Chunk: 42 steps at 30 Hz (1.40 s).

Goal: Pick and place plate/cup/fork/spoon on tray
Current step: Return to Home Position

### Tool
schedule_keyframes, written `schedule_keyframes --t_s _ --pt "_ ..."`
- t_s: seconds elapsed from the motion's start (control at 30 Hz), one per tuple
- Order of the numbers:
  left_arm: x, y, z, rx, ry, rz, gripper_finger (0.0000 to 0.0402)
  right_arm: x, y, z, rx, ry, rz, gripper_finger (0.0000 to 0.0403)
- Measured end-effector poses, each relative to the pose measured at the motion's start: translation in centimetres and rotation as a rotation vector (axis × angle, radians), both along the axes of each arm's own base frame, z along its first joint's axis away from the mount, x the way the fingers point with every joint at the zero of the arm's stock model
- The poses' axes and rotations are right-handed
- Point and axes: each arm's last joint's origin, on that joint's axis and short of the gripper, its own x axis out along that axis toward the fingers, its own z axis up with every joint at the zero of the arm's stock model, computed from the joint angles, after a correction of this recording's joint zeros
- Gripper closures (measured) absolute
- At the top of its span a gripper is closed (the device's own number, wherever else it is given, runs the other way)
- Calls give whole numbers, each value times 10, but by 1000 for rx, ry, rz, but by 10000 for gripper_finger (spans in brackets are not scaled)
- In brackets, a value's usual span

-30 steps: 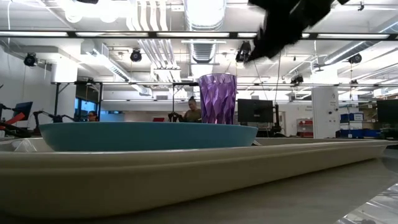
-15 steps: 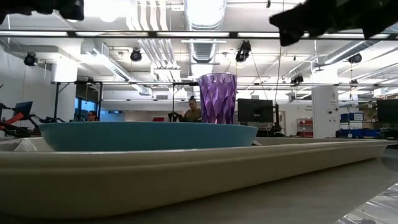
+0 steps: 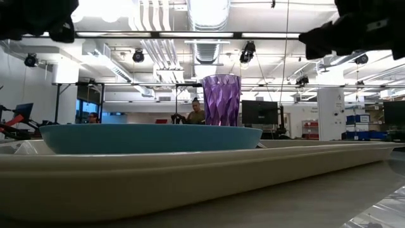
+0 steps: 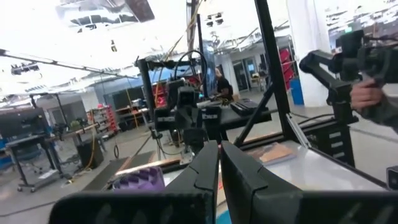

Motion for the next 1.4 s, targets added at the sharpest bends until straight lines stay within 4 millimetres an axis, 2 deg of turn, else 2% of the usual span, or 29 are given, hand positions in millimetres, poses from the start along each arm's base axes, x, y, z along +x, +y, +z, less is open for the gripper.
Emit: schedule_keyframes --t_s 0.13,0.3,0.37,0.43,0.53,0.73,0.8,1.03,1.4 --pt "-1 0 -12 -27 -13 0 402 -12 0 -7 -62 -49 -8 394" --pt "2 0 -19 -3 -25 42 402 -38 2 -3 -95 -252 -21 394" --pt "4 0 -26 22 -3 69 402 -45 2 -8 -103 -328 -27 394" --pt "3 2 -24 13 -27 109 401 -49 2 -15 -99 -375 -31 394" --pt "3 4 -24 -16 -22 206 401 -56 2 -13 -100 -408 -34 394" --pt "1 14 -25 -90 12 538 401 -64 3 -8 -108 -476 -39 394" --pt "1 15 -26 -97 23 589 401 -65 3 -6 -108 -508 -27 394" --pt "3 14 -28 -84 42 591 401 -67 9 -4 -182 -545 177 394" --pt "4 14 -29 -74 55 592 401 -58 7 -19 -22 -338 147 394"
